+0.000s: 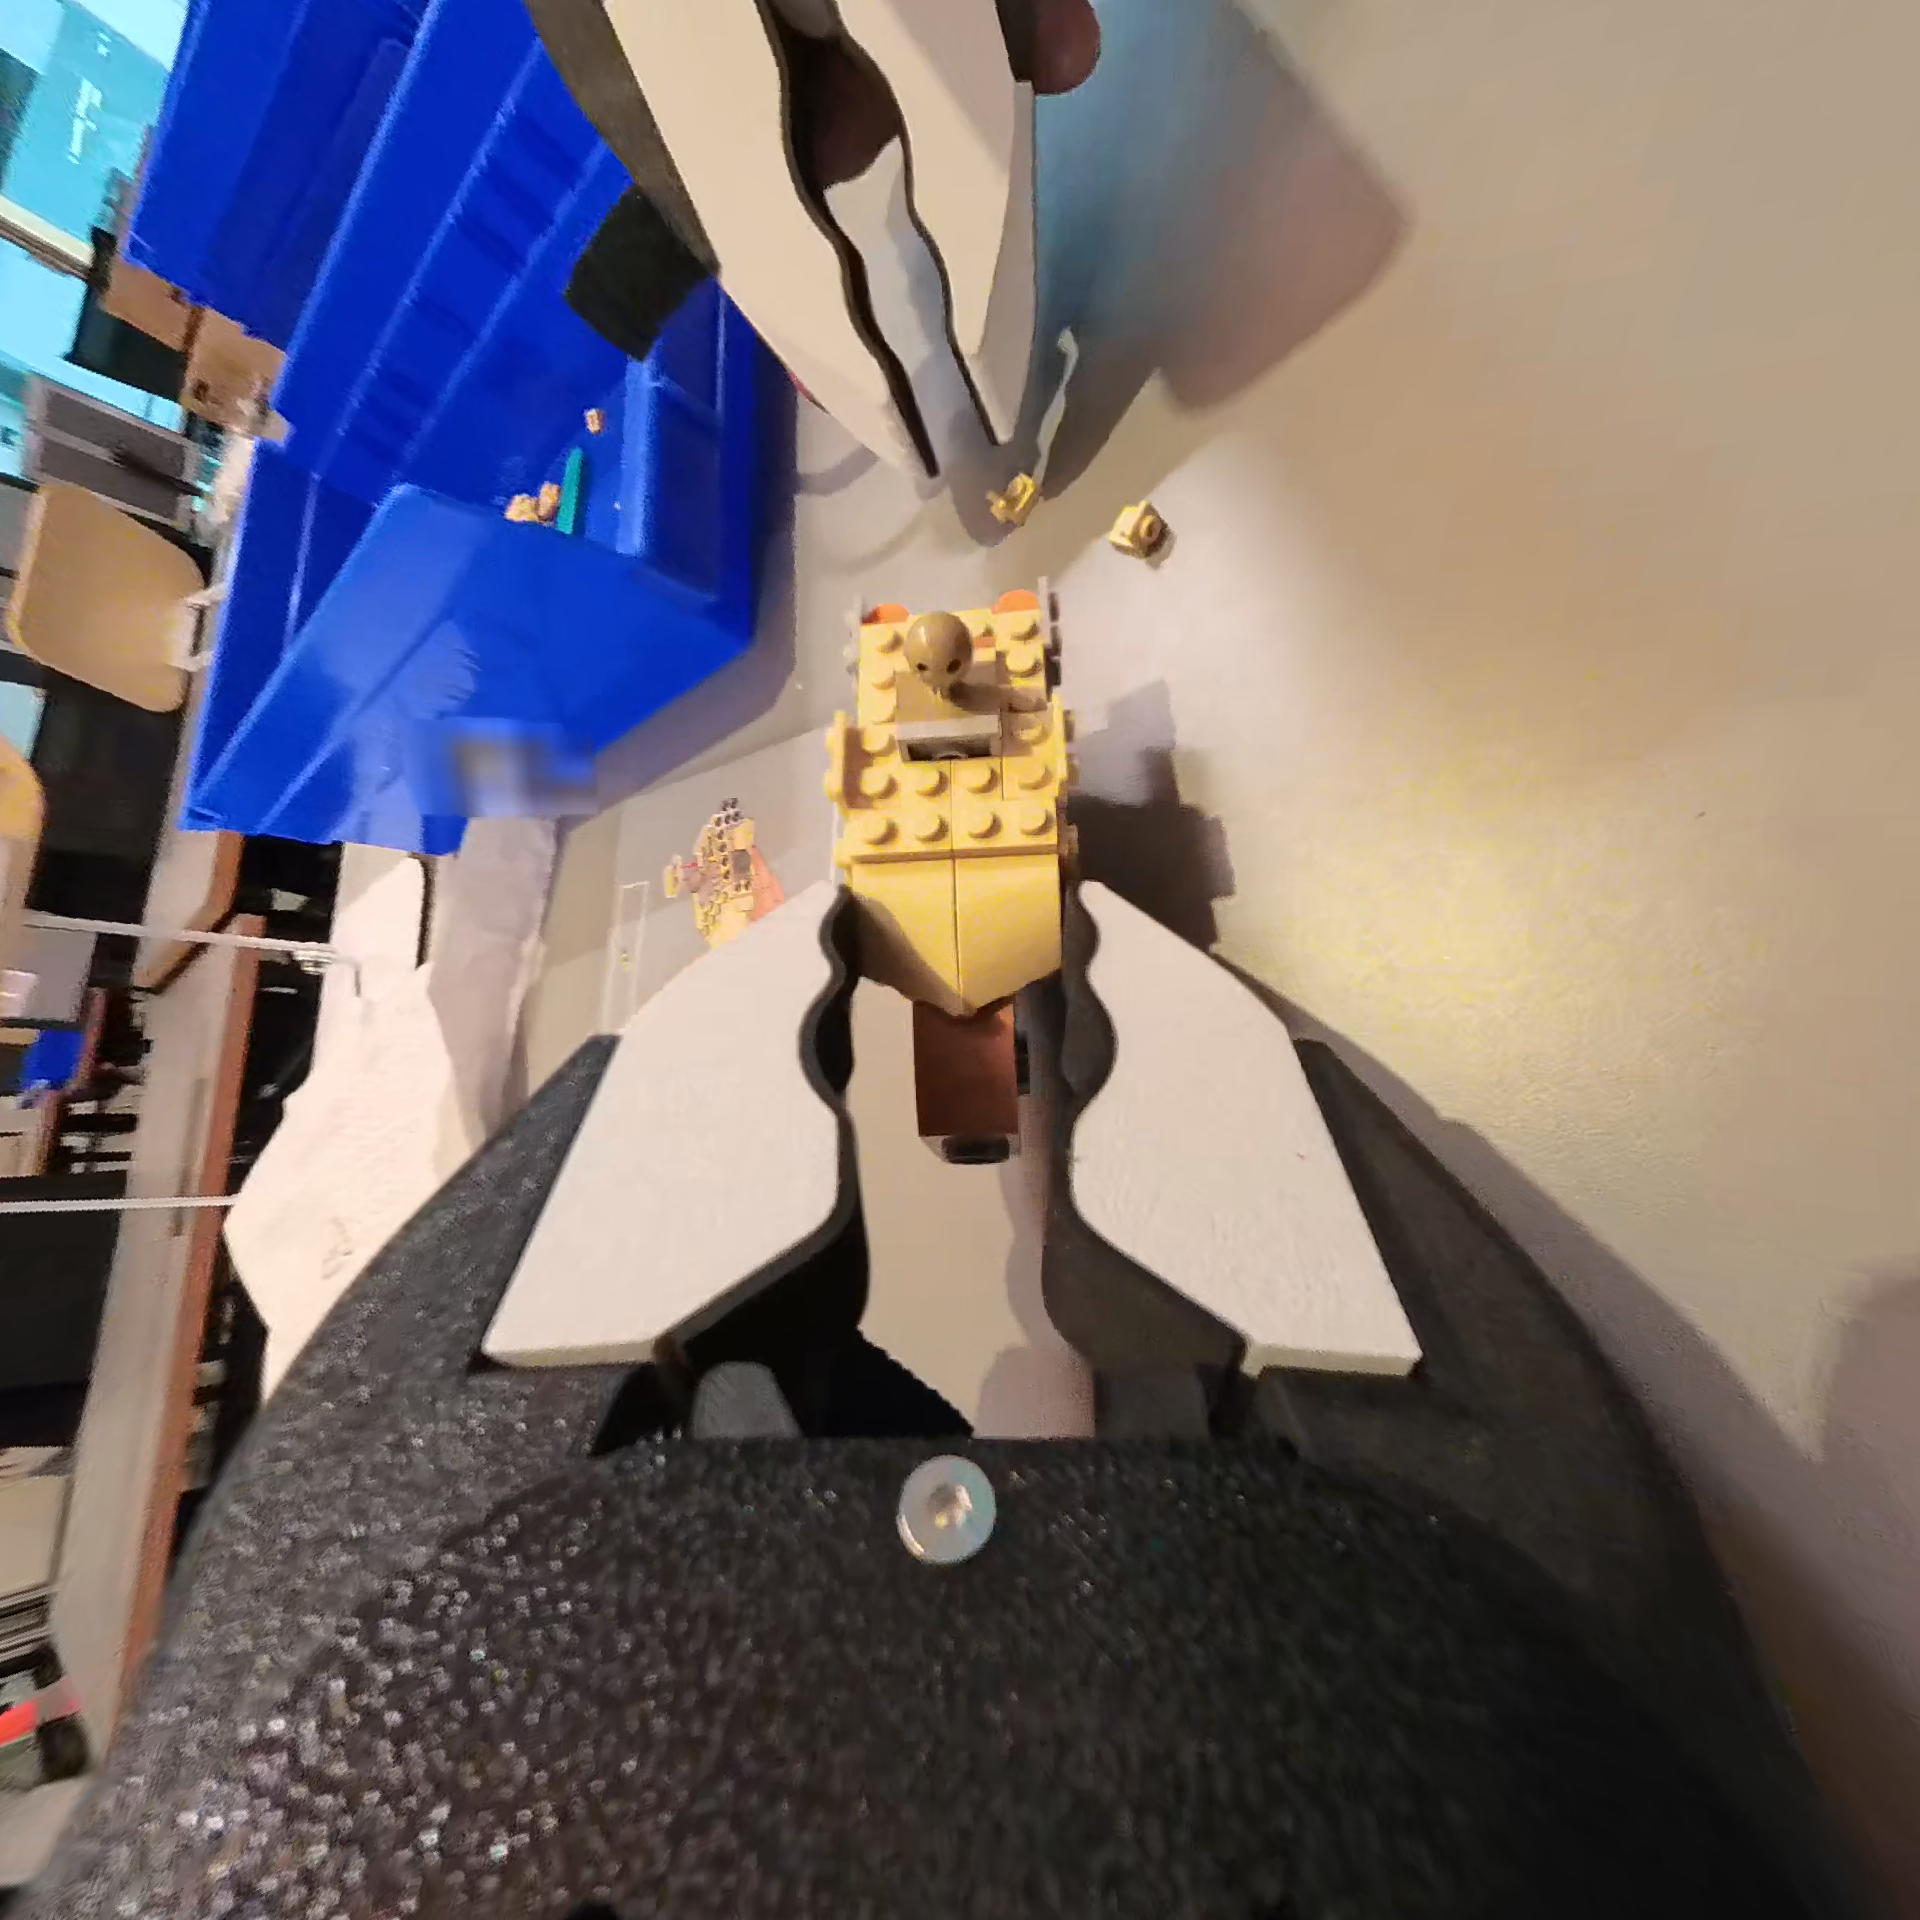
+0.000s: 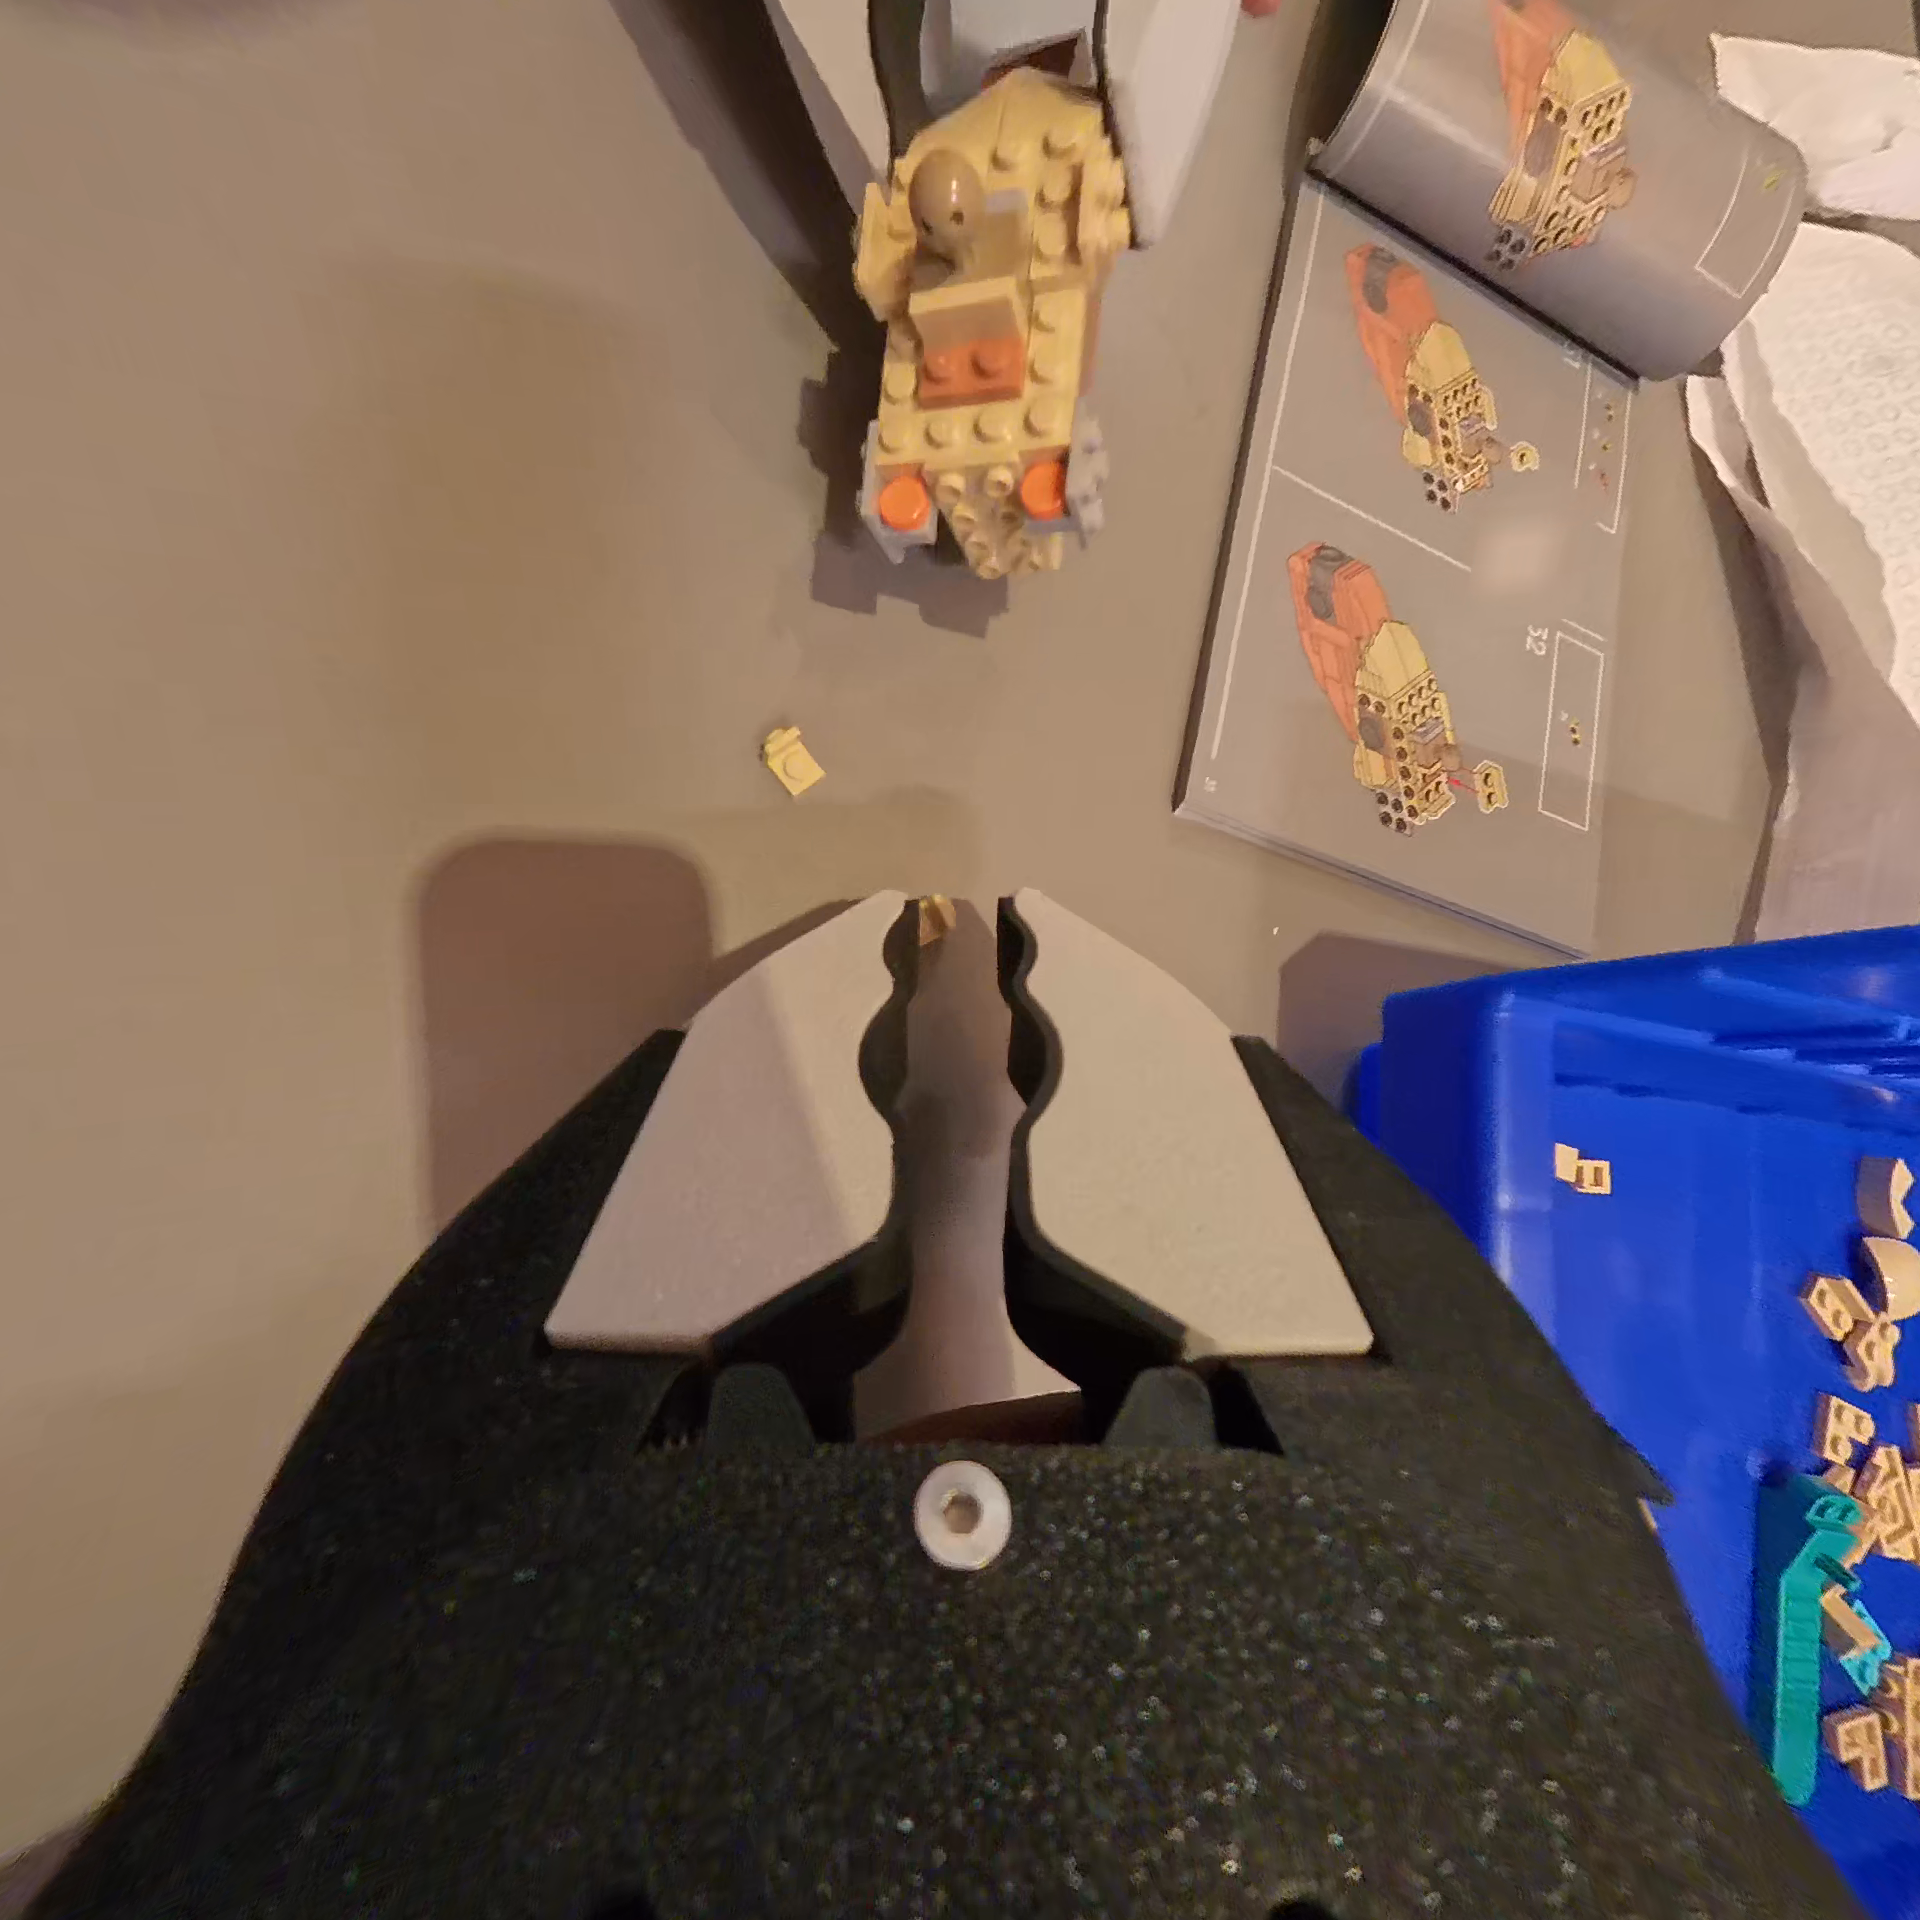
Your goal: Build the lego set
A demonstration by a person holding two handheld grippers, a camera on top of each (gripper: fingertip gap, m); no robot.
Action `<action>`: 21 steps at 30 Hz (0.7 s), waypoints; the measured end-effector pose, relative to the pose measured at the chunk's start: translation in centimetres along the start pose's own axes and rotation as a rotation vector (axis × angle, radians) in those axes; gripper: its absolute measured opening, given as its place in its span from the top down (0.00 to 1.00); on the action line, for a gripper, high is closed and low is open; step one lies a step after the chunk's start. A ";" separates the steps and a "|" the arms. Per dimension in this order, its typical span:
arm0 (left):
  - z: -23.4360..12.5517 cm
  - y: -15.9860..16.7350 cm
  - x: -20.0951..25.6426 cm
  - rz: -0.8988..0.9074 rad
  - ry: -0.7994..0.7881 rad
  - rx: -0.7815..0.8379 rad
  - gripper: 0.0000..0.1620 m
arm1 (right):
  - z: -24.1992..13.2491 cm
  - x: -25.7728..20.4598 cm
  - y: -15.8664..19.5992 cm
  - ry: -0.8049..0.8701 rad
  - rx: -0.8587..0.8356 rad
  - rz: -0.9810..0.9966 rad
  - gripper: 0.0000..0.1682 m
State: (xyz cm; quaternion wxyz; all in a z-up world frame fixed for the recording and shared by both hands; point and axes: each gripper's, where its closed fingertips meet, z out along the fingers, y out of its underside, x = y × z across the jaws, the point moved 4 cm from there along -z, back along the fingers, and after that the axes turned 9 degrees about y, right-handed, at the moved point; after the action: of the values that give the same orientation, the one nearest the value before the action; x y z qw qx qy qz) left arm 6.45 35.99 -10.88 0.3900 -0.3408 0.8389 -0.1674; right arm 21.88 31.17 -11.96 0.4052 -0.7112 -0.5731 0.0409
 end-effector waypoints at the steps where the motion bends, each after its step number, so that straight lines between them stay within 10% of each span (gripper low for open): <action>1: 0.0 0.0 0.0 0.009 -0.007 -0.001 0.77 | 0.0 0.0 0.1 0.001 -0.005 -0.003 0.92; 21: 0.3 0.5 0.3 -0.031 0.038 -0.010 0.77 | 0.8 0.1 0.1 -0.123 -0.067 0.006 0.96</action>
State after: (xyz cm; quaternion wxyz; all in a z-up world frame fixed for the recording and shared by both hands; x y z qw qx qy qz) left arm 6.38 36.14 -11.51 0.3697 -0.3523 0.8416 -0.1757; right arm 21.58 31.69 -12.57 0.3449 -0.7224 -0.5957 0.0665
